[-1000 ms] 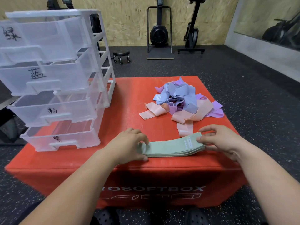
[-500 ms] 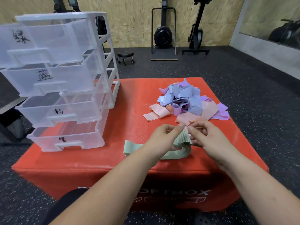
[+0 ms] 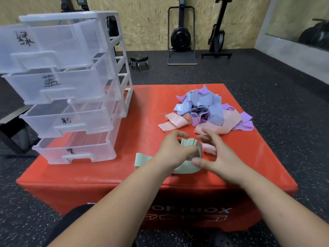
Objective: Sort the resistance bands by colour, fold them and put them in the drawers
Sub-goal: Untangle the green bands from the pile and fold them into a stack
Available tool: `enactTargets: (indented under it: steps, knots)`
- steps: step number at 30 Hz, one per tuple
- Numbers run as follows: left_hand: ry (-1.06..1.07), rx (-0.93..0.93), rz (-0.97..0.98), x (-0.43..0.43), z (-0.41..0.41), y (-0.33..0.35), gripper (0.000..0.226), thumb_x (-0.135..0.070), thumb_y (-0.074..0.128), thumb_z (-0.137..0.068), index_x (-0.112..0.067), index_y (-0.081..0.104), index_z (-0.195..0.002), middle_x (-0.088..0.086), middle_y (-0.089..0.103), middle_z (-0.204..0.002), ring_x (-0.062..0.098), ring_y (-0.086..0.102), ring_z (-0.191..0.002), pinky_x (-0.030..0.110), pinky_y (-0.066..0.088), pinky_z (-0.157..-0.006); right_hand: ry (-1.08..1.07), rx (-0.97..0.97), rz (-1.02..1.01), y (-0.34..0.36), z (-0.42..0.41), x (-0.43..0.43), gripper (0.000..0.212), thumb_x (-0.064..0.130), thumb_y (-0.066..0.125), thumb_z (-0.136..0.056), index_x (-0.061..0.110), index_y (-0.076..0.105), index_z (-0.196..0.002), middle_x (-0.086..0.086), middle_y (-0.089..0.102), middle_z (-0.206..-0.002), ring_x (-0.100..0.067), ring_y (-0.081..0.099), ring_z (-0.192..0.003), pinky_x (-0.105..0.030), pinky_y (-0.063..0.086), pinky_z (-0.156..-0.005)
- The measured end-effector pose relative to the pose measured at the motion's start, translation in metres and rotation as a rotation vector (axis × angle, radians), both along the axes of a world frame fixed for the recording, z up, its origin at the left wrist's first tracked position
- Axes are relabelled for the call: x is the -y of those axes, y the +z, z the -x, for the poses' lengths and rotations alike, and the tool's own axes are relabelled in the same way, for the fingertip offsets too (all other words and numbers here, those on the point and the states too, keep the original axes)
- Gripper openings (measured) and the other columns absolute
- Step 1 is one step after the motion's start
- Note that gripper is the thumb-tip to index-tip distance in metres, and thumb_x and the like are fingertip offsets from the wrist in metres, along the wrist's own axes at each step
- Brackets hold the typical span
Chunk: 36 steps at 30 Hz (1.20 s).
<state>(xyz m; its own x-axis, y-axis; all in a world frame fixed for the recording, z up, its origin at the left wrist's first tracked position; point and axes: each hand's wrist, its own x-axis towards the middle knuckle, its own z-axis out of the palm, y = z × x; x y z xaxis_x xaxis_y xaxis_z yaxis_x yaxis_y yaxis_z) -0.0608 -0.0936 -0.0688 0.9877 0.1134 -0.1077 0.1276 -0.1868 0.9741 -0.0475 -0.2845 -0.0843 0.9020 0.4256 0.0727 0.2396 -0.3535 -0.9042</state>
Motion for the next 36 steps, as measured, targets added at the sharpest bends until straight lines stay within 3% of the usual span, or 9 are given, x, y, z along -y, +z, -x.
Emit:
enactTargets:
  steps: [2,6,13,16,20,24,31,34,36]
  knots:
    - [-0.016,-0.004,0.024,-0.007,0.001,0.006,0.043,-0.008,0.081,-0.080,-0.019,0.065,-0.118,0.020,0.064,-0.112,0.013,0.072,-0.064,0.037,0.067,-0.074,0.068,-0.051,0.044,-0.016,-0.003,-0.010,0.119,0.044,0.098,-0.062,0.041,0.028,-0.158,0.018,0.056,-0.145,-0.003,0.056,-0.134,-0.035,0.047,-0.113]
    - [0.008,-0.023,0.169,-0.027,0.005,0.021,0.038,0.000,0.081,-0.083,-0.013,0.067,-0.116,0.030,0.067,-0.106,0.025,0.073,-0.077,0.041,0.066,-0.075,-0.012,0.037,-0.009,-0.029,-0.001,-0.037,0.096,0.017,0.096,-0.068,0.040,0.046,-0.146,0.015,0.069,-0.129,-0.004,0.065,-0.118,-0.039,0.054,-0.104]
    - [0.196,-0.059,0.241,-0.085,0.018,0.034,0.035,0.006,0.077,-0.083,-0.003,0.068,-0.116,0.019,0.068,-0.102,0.018,0.070,-0.067,0.029,0.060,-0.065,0.005,0.170,0.005,-0.032,-0.005,-0.069,0.054,0.020,0.083,-0.072,0.042,0.059,-0.116,0.012,0.063,-0.120,-0.005,0.064,-0.114,-0.038,0.057,-0.099]
    - [0.253,-0.082,0.194,-0.106,0.027,0.028,0.033,0.005,0.075,-0.084,-0.003,0.068,-0.115,0.018,0.068,-0.100,0.016,0.069,-0.064,0.029,0.060,-0.065,0.034,0.168,0.042,-0.032,-0.007,-0.080,0.049,0.024,0.083,-0.071,0.038,0.060,-0.111,0.012,0.067,-0.113,-0.008,0.066,-0.107,-0.037,0.056,-0.096]
    - [0.315,-0.117,0.150,-0.127,0.038,0.018,0.034,-0.001,0.077,-0.080,-0.006,0.069,-0.113,0.015,0.069,-0.099,0.018,0.068,-0.070,0.029,0.060,-0.067,0.094,0.218,0.191,-0.036,-0.005,-0.093,0.058,0.037,0.079,-0.068,0.038,0.057,-0.122,0.020,0.067,-0.113,-0.007,0.063,-0.102,-0.028,0.048,-0.088]
    - [0.432,-0.118,0.093,-0.146,0.046,0.008,0.034,-0.005,0.075,-0.076,-0.007,0.068,-0.109,0.015,0.066,-0.096,0.024,0.064,-0.075,0.031,0.059,-0.064,0.143,0.292,0.262,-0.041,-0.004,-0.101,0.078,0.045,0.074,-0.065,0.033,0.054,-0.139,0.012,0.062,-0.130,-0.011,0.058,-0.118,-0.026,0.043,-0.101]
    - [0.395,-0.131,-0.370,-0.145,0.053,-0.021,0.028,-0.022,0.068,-0.091,-0.019,0.065,-0.118,0.000,0.067,-0.107,0.018,0.066,-0.093,0.031,0.053,-0.079,0.120,0.301,0.286,-0.043,-0.009,-0.097,0.082,0.040,0.085,-0.068,0.040,0.051,-0.143,0.013,0.063,-0.122,-0.010,0.061,-0.112,-0.029,0.047,-0.099]
    - [0.387,-0.145,-0.364,-0.141,0.054,-0.021,0.033,-0.023,0.066,-0.089,-0.021,0.064,-0.122,-0.001,0.067,-0.113,0.021,0.067,-0.105,0.040,0.057,-0.096,0.142,0.297,0.315,-0.036,-0.013,-0.091,0.084,0.045,0.084,-0.066,0.043,0.049,-0.143,0.016,0.064,-0.120,-0.007,0.063,-0.110,-0.031,0.052,-0.099]
    - [0.387,-0.165,-0.286,-0.139,0.055,-0.021,0.038,-0.031,0.065,-0.078,-0.025,0.064,-0.115,0.000,0.068,-0.112,0.023,0.071,-0.099,0.046,0.062,-0.092,0.182,0.295,0.345,-0.030,-0.016,-0.086,0.086,0.050,0.080,-0.064,0.042,0.049,-0.144,0.016,0.064,-0.122,-0.006,0.062,-0.112,-0.034,0.054,-0.098]
